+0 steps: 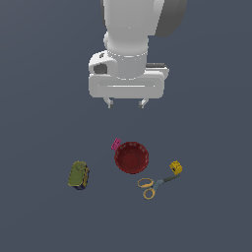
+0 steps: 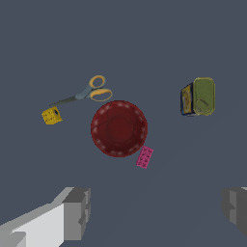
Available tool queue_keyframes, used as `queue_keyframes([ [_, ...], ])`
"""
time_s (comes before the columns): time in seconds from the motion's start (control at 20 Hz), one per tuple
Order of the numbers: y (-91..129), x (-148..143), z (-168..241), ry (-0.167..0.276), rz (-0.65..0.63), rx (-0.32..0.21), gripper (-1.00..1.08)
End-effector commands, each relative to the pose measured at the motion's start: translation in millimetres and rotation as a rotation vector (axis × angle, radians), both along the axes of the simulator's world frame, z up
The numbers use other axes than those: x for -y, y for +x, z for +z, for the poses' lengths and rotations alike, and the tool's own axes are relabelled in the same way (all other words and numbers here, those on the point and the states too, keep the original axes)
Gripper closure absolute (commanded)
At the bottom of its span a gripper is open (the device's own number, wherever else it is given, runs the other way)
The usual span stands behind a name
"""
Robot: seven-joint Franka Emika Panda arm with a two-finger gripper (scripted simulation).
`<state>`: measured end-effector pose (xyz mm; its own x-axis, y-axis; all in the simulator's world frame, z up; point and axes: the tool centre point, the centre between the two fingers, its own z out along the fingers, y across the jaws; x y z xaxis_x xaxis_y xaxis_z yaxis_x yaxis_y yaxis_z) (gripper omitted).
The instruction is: Pick up a designated object from a clutter of objects.
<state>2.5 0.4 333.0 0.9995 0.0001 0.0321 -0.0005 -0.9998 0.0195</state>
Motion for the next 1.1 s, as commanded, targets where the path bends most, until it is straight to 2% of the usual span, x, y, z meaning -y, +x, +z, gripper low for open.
queue_keyframes([
  [0.0, 0.0, 0.0, 0.0, 0.0, 0.0, 0.0, -0.2],
  [0.55, 2.0, 4.8, 3.4, -0.005, -0.017, 0.003, -0.2],
  [0.8, 3.1, 8.0, -5.2, -0.04, 0.004, 0.0, -0.2],
  [1.05, 4.8, 12.8, -20.0, -0.1, 0.043, -0.004, -0.2],
])
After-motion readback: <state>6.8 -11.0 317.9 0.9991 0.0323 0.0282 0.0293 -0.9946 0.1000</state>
